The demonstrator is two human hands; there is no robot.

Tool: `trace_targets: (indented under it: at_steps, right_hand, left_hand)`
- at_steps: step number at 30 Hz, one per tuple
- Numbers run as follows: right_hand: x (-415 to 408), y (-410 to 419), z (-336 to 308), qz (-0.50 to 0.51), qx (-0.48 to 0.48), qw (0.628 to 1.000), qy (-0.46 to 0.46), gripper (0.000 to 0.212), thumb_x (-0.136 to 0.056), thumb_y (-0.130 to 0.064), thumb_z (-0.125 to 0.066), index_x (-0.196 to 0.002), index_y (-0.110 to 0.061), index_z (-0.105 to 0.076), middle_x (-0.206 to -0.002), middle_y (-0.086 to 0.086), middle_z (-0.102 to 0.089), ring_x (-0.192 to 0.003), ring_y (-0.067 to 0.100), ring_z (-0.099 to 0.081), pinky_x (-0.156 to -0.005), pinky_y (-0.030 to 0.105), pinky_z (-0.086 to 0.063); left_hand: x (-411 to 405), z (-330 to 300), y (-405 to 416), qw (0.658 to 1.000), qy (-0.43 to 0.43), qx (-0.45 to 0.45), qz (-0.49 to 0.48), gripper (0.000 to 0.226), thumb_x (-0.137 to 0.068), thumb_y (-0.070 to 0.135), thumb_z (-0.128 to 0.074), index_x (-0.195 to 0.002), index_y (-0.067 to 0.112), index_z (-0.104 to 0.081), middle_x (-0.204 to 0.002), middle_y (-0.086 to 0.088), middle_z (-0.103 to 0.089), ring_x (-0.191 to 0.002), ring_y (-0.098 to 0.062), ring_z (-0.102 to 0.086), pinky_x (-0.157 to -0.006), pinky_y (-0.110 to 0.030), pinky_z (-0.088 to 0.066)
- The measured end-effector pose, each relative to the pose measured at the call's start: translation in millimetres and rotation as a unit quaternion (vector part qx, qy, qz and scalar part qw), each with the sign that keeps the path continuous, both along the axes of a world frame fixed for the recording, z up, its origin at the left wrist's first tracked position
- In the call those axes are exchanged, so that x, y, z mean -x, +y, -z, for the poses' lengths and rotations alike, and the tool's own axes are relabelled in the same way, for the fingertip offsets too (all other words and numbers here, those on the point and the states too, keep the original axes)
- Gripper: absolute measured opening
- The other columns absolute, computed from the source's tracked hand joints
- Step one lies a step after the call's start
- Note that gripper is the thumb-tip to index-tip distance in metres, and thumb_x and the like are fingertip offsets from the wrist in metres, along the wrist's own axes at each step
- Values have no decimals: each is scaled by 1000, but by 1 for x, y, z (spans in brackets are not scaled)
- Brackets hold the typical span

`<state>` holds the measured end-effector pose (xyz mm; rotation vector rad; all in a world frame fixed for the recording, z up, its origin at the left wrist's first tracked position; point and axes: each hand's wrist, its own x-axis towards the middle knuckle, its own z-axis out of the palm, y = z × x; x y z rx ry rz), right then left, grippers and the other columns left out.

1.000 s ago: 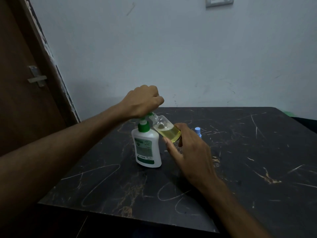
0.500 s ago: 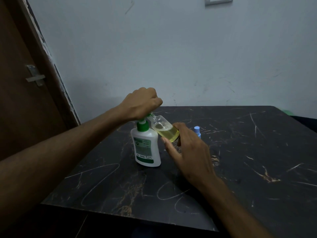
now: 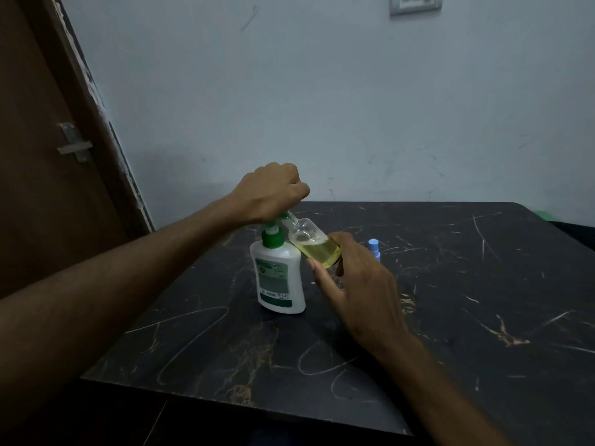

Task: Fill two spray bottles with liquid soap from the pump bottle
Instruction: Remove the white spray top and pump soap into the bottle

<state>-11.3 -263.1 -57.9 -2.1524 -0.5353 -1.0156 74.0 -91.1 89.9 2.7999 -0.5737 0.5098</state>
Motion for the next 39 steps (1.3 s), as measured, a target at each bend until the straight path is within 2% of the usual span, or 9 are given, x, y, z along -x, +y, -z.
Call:
trace_targets:
  at_steps: [5, 11, 14, 20, 26, 30, 33, 39]
  right_hand:
    - [-1, 0, 0, 8, 0, 1000, 3, 31, -101, -51, -54, -120, -27, -53, -96, -22, -49, -77, -1, -51, -64, 9, -41]
    - [-1, 1, 1, 9, 7, 1000, 11, 35, -101, -54, -51, -122, -26, -54, -98, -13, -61, -78, 1, -53, -63, 21, -52]
    - [-1, 1, 1, 7, 4, 1000, 15, 35, -101, -55, -50, -121, -27, -52, -98, -13, -62, -79, 1, -54, -64, 22, -53]
    - [0, 0, 2, 15, 10, 1000, 11, 33, -101, -52, -53, -120, -26, -55, -94, -13, -60, -76, 2, -52, -62, 19, -48]
    - [-1, 1, 1, 11, 4, 1000, 11, 34, -101, -55, -50, -121, -28, -52, -94, -16, -58, -76, 2, -53, -62, 21, -51]
    - [1, 1, -1, 23, 7, 1000, 7, 33, -100, -54, -51, -120, -28, -53, -91, -20, -50, -73, 0, -49, -60, 7, -37]
    - [2, 1, -2, 24, 12, 1000, 12, 36, -100, -55, -48, -121, -26, -55, -92, -17, -56, -74, 1, -50, -61, 6, -33]
    - [0, 0, 0, 16, 8, 1000, 19, 35, -101, -54, -50, -121, -25, -55, -94, -15, -58, -76, 1, -51, -62, 12, -40]
  left_hand:
    - [-2, 0, -1, 1000, 6, 13, 14, 31, -79, 38, -43, -62, 21, -24, -60, 2, -32, -60, -20, -28, -59, -38, -25]
    - [-2, 1, 0, 1000, -7, -5, 16, 33, -81, 39, -43, -60, 21, -24, -57, 3, -33, -58, -22, -28, -59, -37, -27]
    - [-2, -3, -2, 1000, -7, -9, 20, 32, -80, 37, -42, -61, 21, -22, -57, 3, -30, -58, -21, -26, -58, -37, -25]
    - [-5, 5, 0, 1000, 5, -11, 8, 30, -82, 42, -41, -62, 23, -28, -61, 3, -36, -59, -20, -31, -60, -36, -26]
    - [-4, -1, -1, 1000, -1, -4, 7, 29, -81, 40, -40, -62, 23, -26, -61, 3, -34, -59, -20, -29, -60, -37, -25]
    - [-4, 4, -2, 1000, 9, -1, 15, 31, -82, 40, -41, -60, 21, -30, -61, 2, -38, -58, -21, -32, -60, -37, -28]
    - [-1, 1, -1, 1000, 0, -7, 13, 32, -82, 39, -42, -60, 20, -28, -59, 2, -37, -58, -21, -31, -59, -37, -28]
    - [0, -3, -5, 1000, 4, -7, 11, 31, -82, 39, -41, -61, 21, -27, -62, 1, -39, -60, -21, -33, -59, -38, -26]
